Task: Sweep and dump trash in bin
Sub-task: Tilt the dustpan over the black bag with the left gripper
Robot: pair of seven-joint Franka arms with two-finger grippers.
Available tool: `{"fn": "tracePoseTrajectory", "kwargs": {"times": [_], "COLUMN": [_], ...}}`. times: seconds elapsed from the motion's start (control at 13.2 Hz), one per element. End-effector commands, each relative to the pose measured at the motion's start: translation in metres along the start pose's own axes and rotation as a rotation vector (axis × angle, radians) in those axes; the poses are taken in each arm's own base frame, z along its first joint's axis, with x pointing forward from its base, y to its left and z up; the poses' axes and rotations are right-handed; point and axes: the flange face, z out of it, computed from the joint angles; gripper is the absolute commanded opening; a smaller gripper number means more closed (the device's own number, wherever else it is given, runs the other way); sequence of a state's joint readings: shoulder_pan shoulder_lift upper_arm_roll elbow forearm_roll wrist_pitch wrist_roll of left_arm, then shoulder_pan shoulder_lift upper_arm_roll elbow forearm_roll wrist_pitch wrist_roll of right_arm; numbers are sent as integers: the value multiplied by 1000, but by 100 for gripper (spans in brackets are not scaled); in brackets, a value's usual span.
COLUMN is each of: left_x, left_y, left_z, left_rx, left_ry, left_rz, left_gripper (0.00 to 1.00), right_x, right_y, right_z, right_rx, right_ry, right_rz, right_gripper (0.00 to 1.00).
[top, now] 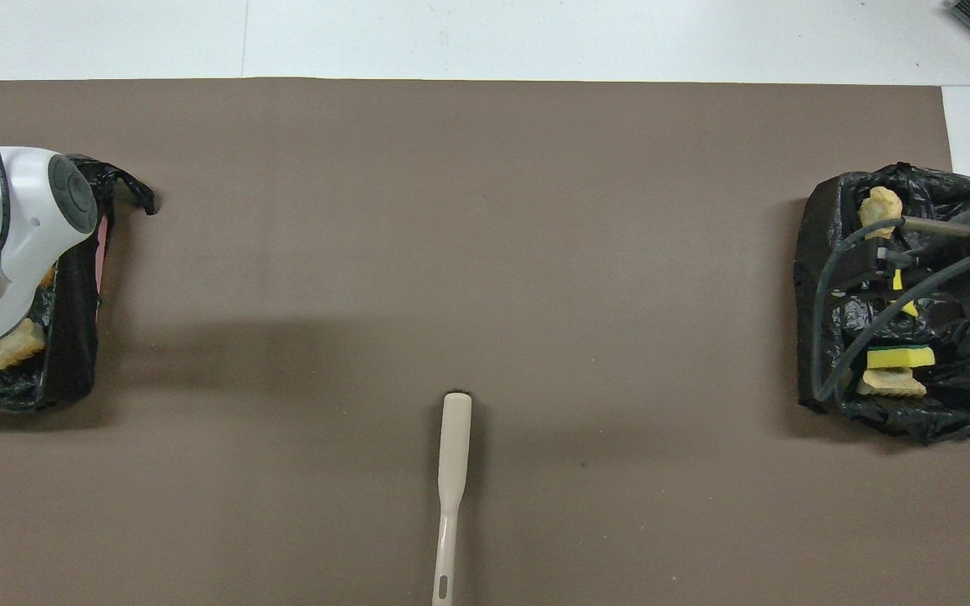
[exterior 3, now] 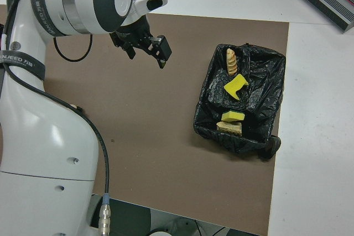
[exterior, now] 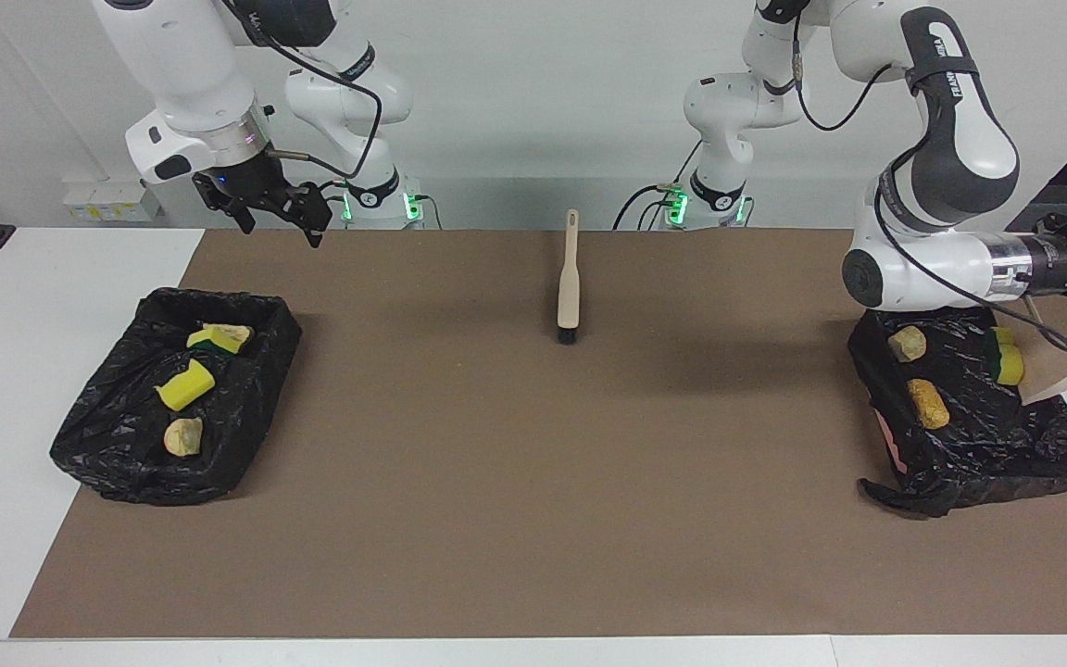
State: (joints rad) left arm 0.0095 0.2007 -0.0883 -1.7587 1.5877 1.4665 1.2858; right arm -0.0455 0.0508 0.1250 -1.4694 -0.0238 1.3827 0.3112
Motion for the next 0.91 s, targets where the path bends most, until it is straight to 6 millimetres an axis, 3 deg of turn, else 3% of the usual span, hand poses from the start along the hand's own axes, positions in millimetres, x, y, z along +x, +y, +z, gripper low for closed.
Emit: {"fn": "tracePoseTrajectory", "kwargs": {"times": [0.0, 0.3, 0.46, 0.84], "left_x": [-47, -39, -50, -25], "left_y": [20, 20, 17, 19], "left_z": [-3, -9, -26, -44], "left_rx": [-1, -7, 14, -42], "left_ry": [-20, 74, 232, 588], "left_rz": [-86, -85, -120, -155], "left_gripper": [0, 0, 0, 0], "right_x": [-4, -4, -4, -4], "right_y": [5, 5, 5, 5], "right_z": [0, 1, 1, 1], "right_rx": [10, 10, 10, 10], "right_ry": [17, 15, 15, 15], "right_rz": [-21, -21, -21, -21], "right_gripper": [100, 100, 100, 100]}}
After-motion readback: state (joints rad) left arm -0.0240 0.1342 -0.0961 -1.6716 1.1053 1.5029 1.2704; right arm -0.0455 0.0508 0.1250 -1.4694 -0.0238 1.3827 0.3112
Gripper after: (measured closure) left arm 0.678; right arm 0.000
